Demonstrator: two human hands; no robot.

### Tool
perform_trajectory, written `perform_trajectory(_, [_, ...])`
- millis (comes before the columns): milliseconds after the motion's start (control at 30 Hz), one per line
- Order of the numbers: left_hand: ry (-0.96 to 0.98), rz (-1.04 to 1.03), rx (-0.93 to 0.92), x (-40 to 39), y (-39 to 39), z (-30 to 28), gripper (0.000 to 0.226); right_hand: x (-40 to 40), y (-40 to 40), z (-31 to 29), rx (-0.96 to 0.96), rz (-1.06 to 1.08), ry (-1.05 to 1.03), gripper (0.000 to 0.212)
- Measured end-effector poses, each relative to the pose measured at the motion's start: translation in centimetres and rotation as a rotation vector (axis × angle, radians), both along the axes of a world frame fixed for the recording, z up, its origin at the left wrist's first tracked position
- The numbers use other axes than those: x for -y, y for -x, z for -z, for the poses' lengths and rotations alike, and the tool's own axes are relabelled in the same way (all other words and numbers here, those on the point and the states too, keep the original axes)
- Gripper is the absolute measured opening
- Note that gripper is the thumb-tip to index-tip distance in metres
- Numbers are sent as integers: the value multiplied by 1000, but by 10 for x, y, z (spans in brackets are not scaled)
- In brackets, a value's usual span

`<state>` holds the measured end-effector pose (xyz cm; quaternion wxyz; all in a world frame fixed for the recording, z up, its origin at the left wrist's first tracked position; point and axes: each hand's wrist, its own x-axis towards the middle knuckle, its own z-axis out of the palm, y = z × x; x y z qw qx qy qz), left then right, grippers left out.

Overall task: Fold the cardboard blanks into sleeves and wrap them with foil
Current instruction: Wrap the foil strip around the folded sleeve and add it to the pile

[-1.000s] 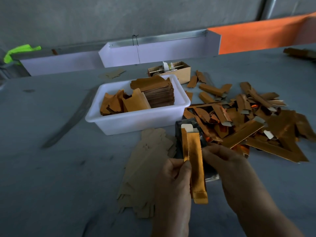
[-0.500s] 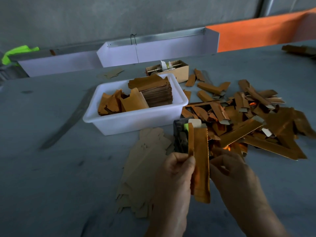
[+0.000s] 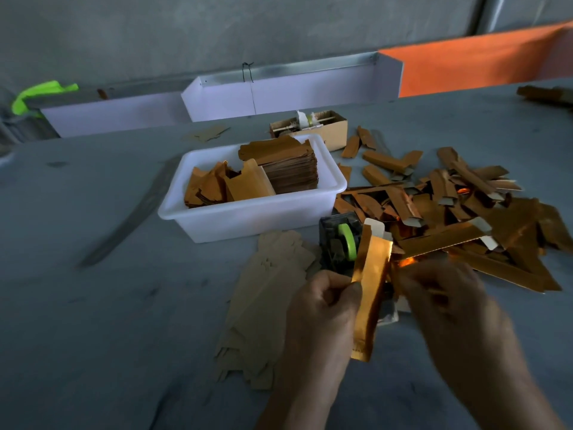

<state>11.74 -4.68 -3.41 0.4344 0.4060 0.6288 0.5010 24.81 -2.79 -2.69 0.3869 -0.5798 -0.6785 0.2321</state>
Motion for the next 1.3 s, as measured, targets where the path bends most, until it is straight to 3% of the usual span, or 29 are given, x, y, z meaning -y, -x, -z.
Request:
perform_trajectory(67, [-11,11,24,2,1,-1,14,-3,-10,-14,-289,-92,168,11])
perform_trajectory(133, [-8,15,49,5,1,-4,14,-2,-11,-25,-436,-251,266,10])
perform_trajectory(233, [-7,19,92,9,2,-9,14,0,-4,-27,-369,-379,250,19])
perform_trajectory(567, [18,64,115,13,6,-18,15,-3,2,-19,-136,-318,156,41])
perform_trajectory(967, [74,111,78,17,5,-21,14,-2,7,-17,-77,-224,158,27])
perform_trajectory(1133, [-23,35,43,18,3,-12,19,0,9,-17,-40,-214,132,25])
perform_trajectory(1300, [-221,-137,-161,20,-13,-3,19,2,11,-23,49,-152,44,27])
